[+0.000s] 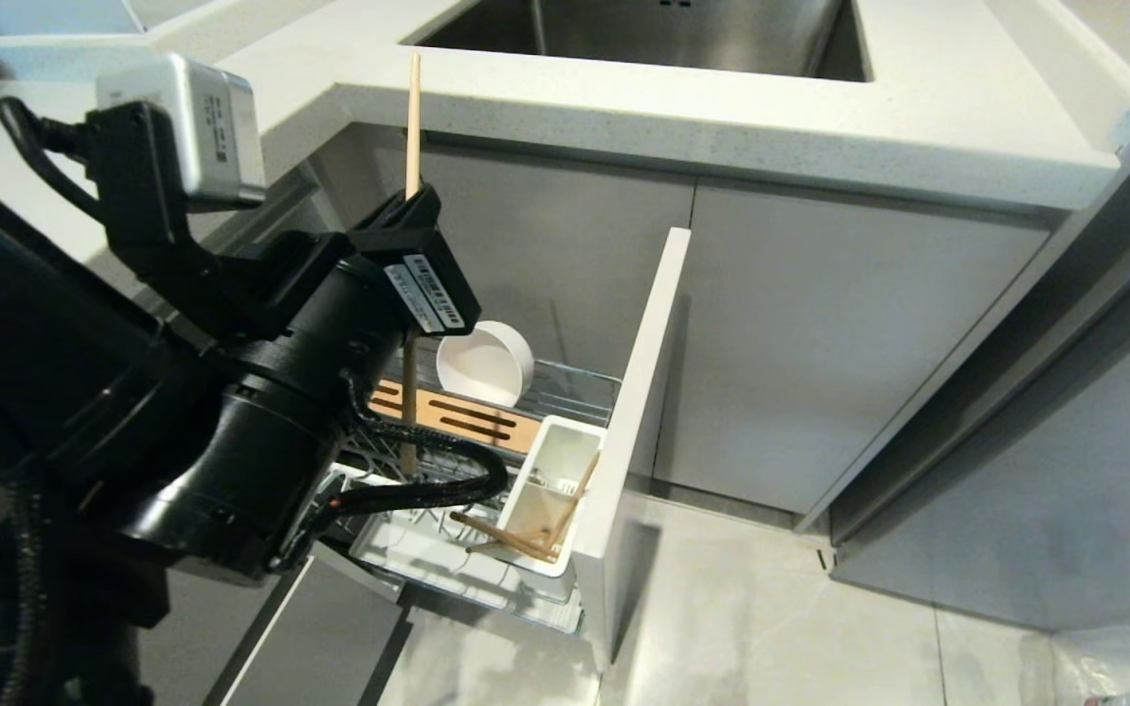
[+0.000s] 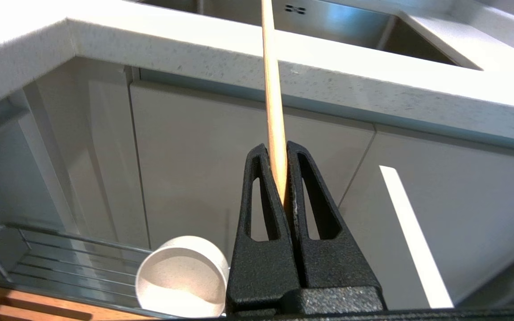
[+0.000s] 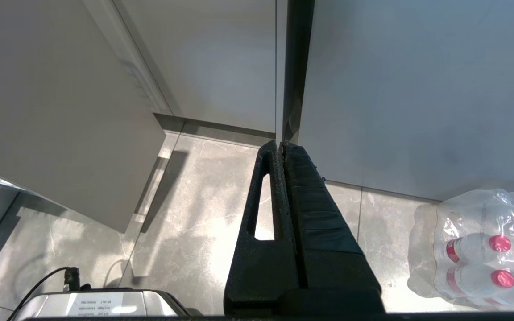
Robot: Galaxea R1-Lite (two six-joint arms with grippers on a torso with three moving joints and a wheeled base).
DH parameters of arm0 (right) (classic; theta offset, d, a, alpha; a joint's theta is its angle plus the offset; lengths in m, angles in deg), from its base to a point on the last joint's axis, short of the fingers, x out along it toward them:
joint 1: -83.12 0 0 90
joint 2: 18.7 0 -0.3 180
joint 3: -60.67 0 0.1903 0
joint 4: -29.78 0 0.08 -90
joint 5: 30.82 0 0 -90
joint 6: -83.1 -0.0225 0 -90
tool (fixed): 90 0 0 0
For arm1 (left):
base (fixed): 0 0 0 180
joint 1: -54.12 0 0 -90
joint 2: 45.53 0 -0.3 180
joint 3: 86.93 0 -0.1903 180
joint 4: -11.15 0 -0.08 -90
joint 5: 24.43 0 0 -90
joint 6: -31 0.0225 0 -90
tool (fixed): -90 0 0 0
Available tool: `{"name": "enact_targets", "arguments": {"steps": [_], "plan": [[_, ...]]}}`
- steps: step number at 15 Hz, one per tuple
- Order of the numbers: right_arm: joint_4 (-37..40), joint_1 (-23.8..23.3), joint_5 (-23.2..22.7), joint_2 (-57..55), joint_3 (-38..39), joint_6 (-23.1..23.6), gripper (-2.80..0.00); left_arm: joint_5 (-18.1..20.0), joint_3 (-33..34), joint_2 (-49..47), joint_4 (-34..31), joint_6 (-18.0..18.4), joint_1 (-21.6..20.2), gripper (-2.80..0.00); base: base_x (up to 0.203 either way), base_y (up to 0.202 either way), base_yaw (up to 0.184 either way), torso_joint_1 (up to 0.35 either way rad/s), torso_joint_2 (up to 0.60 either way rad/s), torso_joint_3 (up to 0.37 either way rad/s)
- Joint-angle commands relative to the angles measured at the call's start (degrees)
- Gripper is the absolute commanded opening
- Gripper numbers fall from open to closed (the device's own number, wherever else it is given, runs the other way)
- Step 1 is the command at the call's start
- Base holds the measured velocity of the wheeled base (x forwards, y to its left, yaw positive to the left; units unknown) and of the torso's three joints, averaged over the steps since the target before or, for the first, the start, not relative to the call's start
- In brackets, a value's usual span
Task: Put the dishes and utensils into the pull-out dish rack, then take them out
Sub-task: Pick up the chopsticks and place it in the cupboard
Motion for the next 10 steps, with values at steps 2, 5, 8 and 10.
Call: {"name": "enact_targets", "arguments": {"steps": [2, 5, 8, 10], "plan": [[-0.01, 0.01, 0.0, 0.0, 0.09, -0.04, -2.8, -0.44, 0.62, -4.22, 5.15, -0.46, -0.2, -2.8, 0.0, 0.0, 0.0, 0.0, 0.0, 0.0], [-0.01, 0.01, 0.0, 0.0, 0.09, -0.04, -2.8, 0.02, 1.14, -8.45, 12.27, 0.35, -0.21, -2.8, 0.0, 0.0, 0.0, 0.0, 0.0, 0.0], [-0.01, 0.01, 0.0, 0.0, 0.09, -0.04, -2.8, 0.09, 3.46, -14.79, 13.15, 0.55, -1.36, -2.8, 0.0, 0.0, 0.0, 0.0, 0.0, 0.0], [-0.01, 0.01, 0.0, 0.0, 0.09, -0.04, -2.8, 0.11, 3.81, -17.9, 13.2, 0.39, -3.58, -2.8, 0.0, 0.0, 0.0, 0.0, 0.0, 0.0]]}}
